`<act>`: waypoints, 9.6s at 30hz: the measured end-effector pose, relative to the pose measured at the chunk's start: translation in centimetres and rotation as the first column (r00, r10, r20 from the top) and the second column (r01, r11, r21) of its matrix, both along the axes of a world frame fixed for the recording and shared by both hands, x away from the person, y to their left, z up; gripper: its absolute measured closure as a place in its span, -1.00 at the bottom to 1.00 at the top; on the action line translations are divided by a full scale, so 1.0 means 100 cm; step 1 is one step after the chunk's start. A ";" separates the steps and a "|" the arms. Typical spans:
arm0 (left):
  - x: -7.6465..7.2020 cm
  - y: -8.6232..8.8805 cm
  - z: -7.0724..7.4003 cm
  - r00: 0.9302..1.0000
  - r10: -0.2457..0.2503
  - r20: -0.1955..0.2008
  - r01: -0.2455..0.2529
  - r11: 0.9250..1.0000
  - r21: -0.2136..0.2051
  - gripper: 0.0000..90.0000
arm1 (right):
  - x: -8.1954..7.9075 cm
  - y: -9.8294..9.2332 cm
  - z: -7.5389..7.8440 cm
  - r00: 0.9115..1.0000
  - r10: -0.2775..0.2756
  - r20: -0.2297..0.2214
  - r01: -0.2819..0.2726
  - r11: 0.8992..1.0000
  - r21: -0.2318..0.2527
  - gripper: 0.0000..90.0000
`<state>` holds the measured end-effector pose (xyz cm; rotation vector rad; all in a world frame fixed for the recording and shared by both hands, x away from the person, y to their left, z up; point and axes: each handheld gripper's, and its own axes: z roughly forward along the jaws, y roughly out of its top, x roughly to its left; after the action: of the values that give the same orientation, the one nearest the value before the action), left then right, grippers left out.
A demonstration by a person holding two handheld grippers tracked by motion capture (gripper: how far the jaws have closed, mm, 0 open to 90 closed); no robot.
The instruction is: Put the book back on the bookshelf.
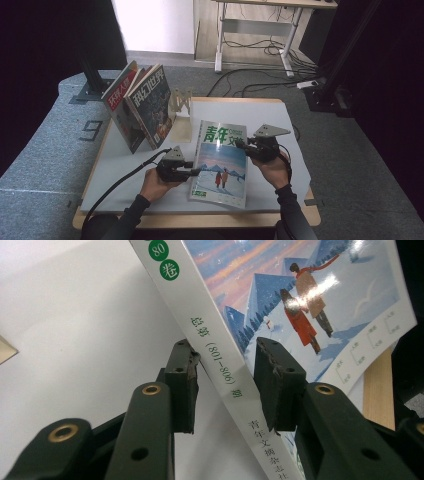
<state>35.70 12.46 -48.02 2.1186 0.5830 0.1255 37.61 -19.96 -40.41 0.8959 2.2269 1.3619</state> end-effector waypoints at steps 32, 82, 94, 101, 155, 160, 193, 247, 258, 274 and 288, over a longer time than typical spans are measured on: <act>-0.030 0.014 0.008 0.996 -0.077 0.047 0.080 0.995 -0.060 0.59 | 0.004 -0.021 -0.001 0.997 0.001 -0.074 0.004 0.998 0.069 -0.44; -0.026 0.026 0.008 0.970 -0.052 0.238 0.076 0.993 -0.090 0.55 | -0.025 -0.023 0.025 0.987 0.140 0.080 -0.148 0.985 0.094 0.53; -0.015 0.019 0.037 0.984 -0.041 0.172 0.067 0.987 -0.147 0.35 | -0.031 -0.023 0.025 0.984 0.149 0.095 -0.158 0.984 0.089 0.54; -0.007 0.017 0.064 0.989 -0.044 0.144 0.070 0.981 -0.180 0.26 | -0.031 -0.022 0.025 0.985 0.146 0.092 -0.154 0.984 0.089 0.54; 0.007 0.001 0.112 0.983 -0.084 0.163 0.107 0.985 -0.134 0.64 | -0.027 -0.056 -0.009 0.996 -0.080 0.039 0.080 0.997 0.024 -0.48; 0.007 0.001 0.112 0.983 -0.088 0.163 0.110 0.985 -0.134 0.64 | -0.027 -0.062 -0.025 0.991 -0.133 0.011 0.133 0.991 0.005 -0.58; 0.008 -0.002 0.110 0.987 -0.045 0.156 0.070 0.985 -0.158 0.64 | -0.016 -0.068 -0.133 0.932 -0.306 -0.195 0.265 0.941 -0.211 -1.00; 0.021 0.042 0.148 0.979 0.180 0.093 -0.162 0.971 -0.178 0.65 | -0.015 -0.069 -0.134 0.931 -0.306 -0.199 0.265 0.942 -0.207 -1.00; 0.024 0.065 0.157 0.965 0.249 0.085 -0.230 0.955 -0.186 0.65 | -0.015 -0.069 -0.134 0.931 -0.306 -0.198 0.265 0.942 -0.207 -1.00; 0.029 0.098 0.168 0.936 0.341 0.085 -0.317 0.925 -0.209 0.65 | -0.015 -0.069 -0.134 0.931 -0.305 -0.199 0.265 0.942 -0.206 -1.00; 0.043 0.114 0.172 0.900 0.429 0.073 -0.406 0.889 -0.210 0.65 | -0.015 -0.069 -0.134 0.931 -0.305 -0.199 0.265 0.942 -0.206 -1.00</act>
<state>40.02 23.82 -30.84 1.7604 0.9383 0.4181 36.07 -26.82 -53.78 1.3078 2.2262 0.9542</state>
